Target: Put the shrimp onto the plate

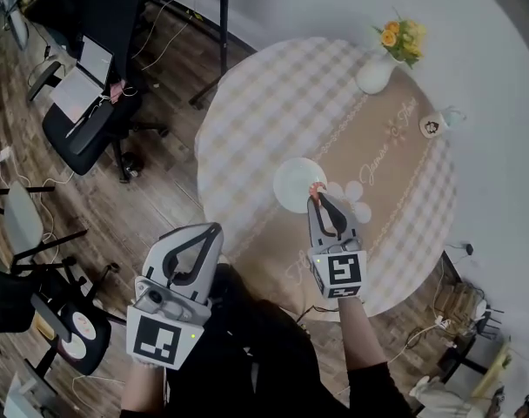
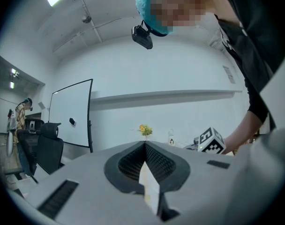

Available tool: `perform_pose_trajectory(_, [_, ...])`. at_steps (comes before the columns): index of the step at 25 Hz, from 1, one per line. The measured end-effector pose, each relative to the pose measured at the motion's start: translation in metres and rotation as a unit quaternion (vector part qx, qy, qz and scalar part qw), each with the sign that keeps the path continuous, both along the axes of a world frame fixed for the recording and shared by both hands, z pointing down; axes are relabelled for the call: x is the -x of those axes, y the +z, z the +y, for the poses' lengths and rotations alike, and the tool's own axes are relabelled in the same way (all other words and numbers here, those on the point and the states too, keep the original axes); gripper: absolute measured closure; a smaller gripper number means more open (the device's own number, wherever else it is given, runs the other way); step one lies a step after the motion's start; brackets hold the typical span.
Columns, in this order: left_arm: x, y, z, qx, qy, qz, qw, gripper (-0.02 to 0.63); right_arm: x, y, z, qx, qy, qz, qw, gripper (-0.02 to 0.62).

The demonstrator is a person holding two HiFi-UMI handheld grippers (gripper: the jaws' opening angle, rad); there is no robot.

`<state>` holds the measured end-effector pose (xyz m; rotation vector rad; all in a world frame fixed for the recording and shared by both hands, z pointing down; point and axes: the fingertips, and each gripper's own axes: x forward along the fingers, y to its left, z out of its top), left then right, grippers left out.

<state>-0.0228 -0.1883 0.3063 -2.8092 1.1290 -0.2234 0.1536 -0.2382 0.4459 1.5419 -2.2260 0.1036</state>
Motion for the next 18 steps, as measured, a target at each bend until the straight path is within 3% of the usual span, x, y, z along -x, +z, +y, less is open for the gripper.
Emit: perform_pose_trajectory(18, [0.015,0.015,-0.005,0.013,-0.028,-0.008,0.9995,0.606,0.009,0.101,-0.031,0.108,-0.033,0.039,0.993,0.552])
